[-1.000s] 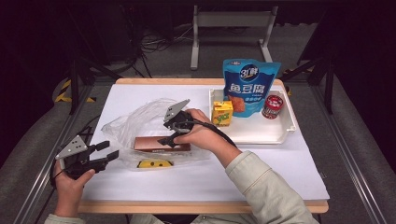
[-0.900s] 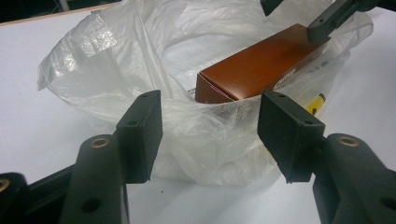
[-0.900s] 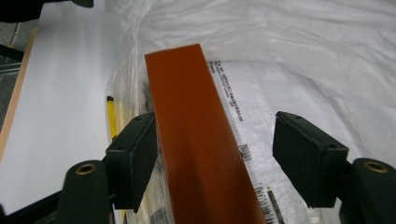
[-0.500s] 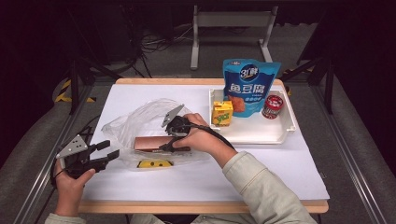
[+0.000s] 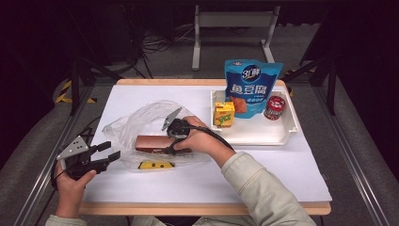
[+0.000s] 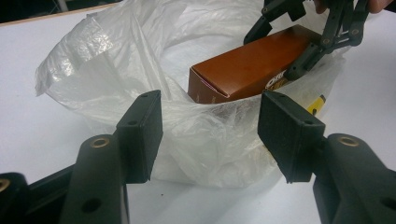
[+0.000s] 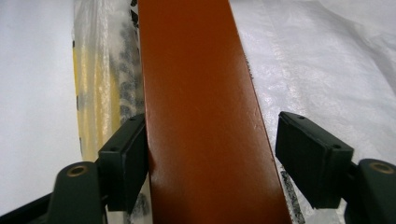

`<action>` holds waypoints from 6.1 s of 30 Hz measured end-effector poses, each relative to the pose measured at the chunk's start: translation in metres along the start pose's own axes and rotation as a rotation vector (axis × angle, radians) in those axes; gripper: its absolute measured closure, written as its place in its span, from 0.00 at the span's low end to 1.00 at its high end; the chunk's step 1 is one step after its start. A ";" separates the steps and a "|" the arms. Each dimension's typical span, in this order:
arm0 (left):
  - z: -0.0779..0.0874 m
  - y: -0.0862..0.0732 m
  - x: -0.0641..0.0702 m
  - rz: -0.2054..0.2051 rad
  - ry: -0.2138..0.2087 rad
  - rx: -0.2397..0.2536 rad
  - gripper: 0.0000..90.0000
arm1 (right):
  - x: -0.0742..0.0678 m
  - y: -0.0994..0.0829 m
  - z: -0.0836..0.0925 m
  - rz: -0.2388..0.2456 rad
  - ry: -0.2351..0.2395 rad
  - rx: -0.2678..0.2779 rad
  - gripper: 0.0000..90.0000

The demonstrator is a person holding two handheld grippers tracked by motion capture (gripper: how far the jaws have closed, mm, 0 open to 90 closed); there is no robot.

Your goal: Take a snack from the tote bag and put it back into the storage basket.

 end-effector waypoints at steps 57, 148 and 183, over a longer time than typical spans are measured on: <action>-0.004 0.002 0.000 0.005 -0.008 0.003 0.45 | 0.008 0.044 0.084 0.017 -0.036 0.160 0.47; -0.007 -0.005 0.004 -0.004 0.007 -0.040 0.45 | 0.144 -0.136 0.253 -0.176 -0.358 0.167 0.47; -0.009 -0.004 0.003 -0.003 0.001 -0.039 0.45 | 0.145 -0.183 0.230 -0.188 -0.342 0.093 0.47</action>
Point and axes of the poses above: each handheld gripper's, and its own axes: z roughly backward along the jaws, y roughly out of its top, x roughly to its right, the point moved 10 cm from there along -z, roughly forward along the jaws, and after that the axes turned 10 degrees about -y, right-handed, at the moved point
